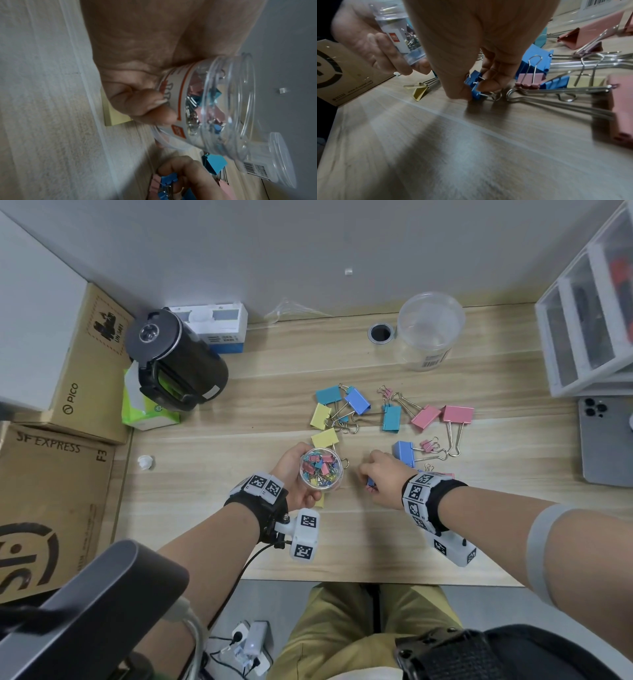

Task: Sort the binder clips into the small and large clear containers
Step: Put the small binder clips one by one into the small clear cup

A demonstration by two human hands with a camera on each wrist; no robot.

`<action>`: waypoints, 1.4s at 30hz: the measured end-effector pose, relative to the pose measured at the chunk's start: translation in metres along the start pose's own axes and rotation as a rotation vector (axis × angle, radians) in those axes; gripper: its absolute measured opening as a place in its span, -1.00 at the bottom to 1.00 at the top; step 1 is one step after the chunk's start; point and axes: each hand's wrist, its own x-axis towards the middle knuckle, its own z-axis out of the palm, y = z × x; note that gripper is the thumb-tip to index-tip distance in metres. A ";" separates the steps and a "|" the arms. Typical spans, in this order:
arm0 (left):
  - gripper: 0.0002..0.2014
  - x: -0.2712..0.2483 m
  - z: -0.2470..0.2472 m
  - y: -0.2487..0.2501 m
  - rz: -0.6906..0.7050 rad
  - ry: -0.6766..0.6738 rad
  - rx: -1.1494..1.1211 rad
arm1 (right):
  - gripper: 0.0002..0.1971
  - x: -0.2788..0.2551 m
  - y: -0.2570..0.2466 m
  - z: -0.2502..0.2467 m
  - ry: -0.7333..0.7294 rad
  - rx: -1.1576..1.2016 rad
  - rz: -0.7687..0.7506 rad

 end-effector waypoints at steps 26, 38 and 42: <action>-0.53 0.009 0.003 0.013 -0.001 0.039 -0.030 | -0.85 -0.003 0.021 -0.035 -0.154 0.070 0.069; -0.53 0.009 0.001 0.017 0.002 0.033 -0.024 | -0.55 -0.001 0.005 -0.024 -0.282 -0.450 -0.014; -0.53 0.005 0.002 0.018 0.002 0.034 -0.021 | -0.77 -0.002 -0.004 -0.023 -0.282 -0.531 -0.004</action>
